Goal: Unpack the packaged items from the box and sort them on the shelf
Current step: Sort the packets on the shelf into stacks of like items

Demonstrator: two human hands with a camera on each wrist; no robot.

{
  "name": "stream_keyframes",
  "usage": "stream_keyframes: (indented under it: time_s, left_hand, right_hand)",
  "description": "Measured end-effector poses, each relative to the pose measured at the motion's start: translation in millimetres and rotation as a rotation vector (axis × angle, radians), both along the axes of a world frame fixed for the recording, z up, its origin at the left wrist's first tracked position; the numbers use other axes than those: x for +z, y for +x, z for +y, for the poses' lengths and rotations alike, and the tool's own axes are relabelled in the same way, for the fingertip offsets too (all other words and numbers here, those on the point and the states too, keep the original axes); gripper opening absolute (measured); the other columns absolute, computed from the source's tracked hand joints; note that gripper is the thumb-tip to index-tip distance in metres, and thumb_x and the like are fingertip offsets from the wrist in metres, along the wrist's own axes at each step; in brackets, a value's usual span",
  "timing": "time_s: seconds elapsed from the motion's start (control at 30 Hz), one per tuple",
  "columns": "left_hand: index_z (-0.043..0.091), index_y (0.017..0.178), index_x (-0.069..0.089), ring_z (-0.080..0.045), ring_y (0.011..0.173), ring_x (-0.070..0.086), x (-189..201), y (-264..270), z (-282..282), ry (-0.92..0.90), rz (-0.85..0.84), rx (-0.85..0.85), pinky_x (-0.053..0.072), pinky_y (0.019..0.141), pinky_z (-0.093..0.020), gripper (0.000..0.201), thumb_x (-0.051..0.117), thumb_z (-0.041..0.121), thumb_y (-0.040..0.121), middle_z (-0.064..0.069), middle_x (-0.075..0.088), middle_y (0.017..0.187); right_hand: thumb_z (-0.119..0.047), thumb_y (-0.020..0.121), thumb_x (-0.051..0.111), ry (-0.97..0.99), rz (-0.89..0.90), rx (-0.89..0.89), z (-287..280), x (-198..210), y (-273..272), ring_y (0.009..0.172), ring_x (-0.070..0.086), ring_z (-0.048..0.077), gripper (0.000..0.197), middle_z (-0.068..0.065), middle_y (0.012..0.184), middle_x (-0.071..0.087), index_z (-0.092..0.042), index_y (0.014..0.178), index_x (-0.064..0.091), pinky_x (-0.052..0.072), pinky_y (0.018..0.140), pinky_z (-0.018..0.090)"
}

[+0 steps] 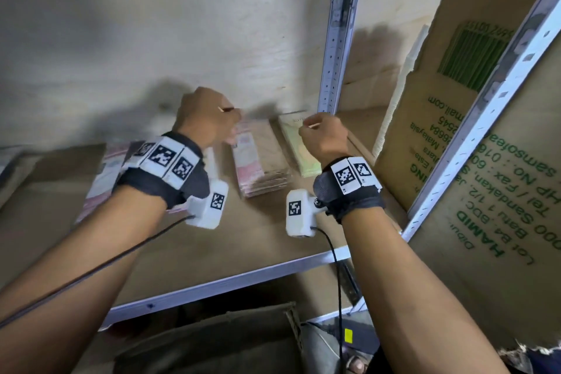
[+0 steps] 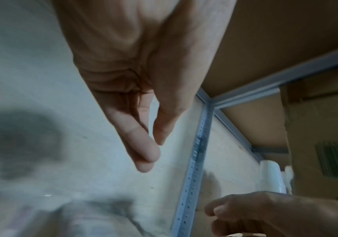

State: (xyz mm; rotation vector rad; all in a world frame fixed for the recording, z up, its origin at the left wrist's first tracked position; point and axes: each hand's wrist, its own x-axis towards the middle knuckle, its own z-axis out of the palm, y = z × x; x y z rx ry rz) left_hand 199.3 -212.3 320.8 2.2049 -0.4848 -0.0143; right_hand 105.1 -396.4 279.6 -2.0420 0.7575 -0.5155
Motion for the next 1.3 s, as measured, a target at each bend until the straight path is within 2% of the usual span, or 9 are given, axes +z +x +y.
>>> stream_keyframes:
  time_s: [0.23,0.37,0.53,0.6,0.7,0.87,0.97,1.1,1.3]
  left_hand:
    - [0.013,0.081,0.070,-0.012,0.044,0.066,-40,-1,155,-0.278,0.074,0.172,0.052,0.043,-0.017,0.016,0.067,0.021,0.094,-0.016,0.071,0.068]
    - [0.016,0.082,0.072,-0.010,0.051,0.069,-44,9,236,-0.330,0.057,0.254,0.053,0.047,-0.018,0.014,0.068,0.026,0.093,-0.006,0.074,0.066]
    - [0.004,0.089,0.073,-0.010,0.048,0.067,-43,35,333,-0.273,0.018,0.412,0.048,0.045,-0.014,0.018,0.066,0.021,0.092,-0.012,0.070,0.064]
    - [0.001,0.094,0.073,-0.026,0.078,0.072,-52,40,375,-0.097,0.026,0.512,0.056,0.070,-0.027,0.021,0.067,0.021,0.090,-0.017,0.071,0.082]
    - [0.004,0.110,0.069,-0.041,0.109,0.061,-60,35,424,0.173,0.131,0.612,0.046,0.101,-0.046,0.045,0.064,0.039,0.082,-0.023,0.067,0.116]
    - [0.017,0.150,0.041,-0.034,0.122,0.054,-76,29,454,0.254,0.159,0.453,0.041,0.096,-0.034,0.062,0.065,0.024,0.093,-0.019,0.053,0.142]
    - [0.016,0.148,0.044,-0.017,0.110,0.051,-91,26,458,0.094,0.187,0.325,0.036,0.092,-0.025,0.060,0.067,0.018,0.093,-0.010,0.056,0.139]
    - [0.015,0.136,0.058,-0.025,0.111,0.057,-99,31,453,0.159,0.248,0.407,0.040,0.091,-0.028,0.044,0.065,0.026,0.094,-0.012,0.061,0.133]
    - [0.026,0.114,0.071,-0.026,0.123,0.056,-97,38,458,0.245,0.275,0.490,0.038,0.111,-0.037,0.023,0.058,0.024,0.095,-0.005,0.063,0.133]
  right_hand:
    - [-0.009,0.088,0.063,0.064,-0.130,0.391,122,1,5,0.083,0.073,0.023,0.009,0.003,0.082,0.073,-0.016,0.089,0.070,0.057,0.091,0.041]
    - [-0.010,0.092,0.061,0.052,-0.076,0.623,188,-6,13,0.053,0.063,0.007,0.010,-0.005,0.064,0.067,-0.015,0.087,0.067,0.053,0.062,0.022]
    - [-0.007,0.095,0.057,0.116,0.027,0.772,267,-11,42,0.051,0.057,0.011,0.013,0.004,0.067,0.064,-0.001,0.101,0.067,0.045,0.044,0.014]
    - [-0.006,0.096,0.056,0.123,0.066,0.817,299,-12,56,0.052,0.057,0.013,0.012,0.005,0.069,0.062,0.000,0.099,0.066,0.046,0.042,0.016]
    - [-0.010,0.095,0.055,0.137,0.099,0.870,347,-17,80,0.054,0.061,0.015,0.010,0.004,0.071,0.063,-0.008,0.094,0.064,0.050,0.045,0.024]
    - [0.000,0.090,0.052,0.237,0.127,0.934,423,-24,121,0.056,0.058,0.024,0.013,0.013,0.074,0.058,-0.010,0.084,0.057,0.052,0.049,0.030]
    - [0.001,0.088,0.053,0.299,0.163,0.910,454,-36,144,0.056,0.054,0.023,0.014,0.012,0.081,0.057,-0.013,0.089,0.053,0.050,0.054,0.034]
    - [-0.008,0.088,0.061,0.305,0.197,0.861,474,-55,169,0.079,0.059,0.029,0.021,0.019,0.101,0.061,-0.017,0.104,0.052,0.058,0.082,0.056]
    - [-0.009,0.085,0.070,0.173,0.093,0.833,470,-58,174,0.094,0.066,0.032,0.018,0.011,0.100,0.064,-0.022,0.082,0.059,0.056,0.088,0.044]
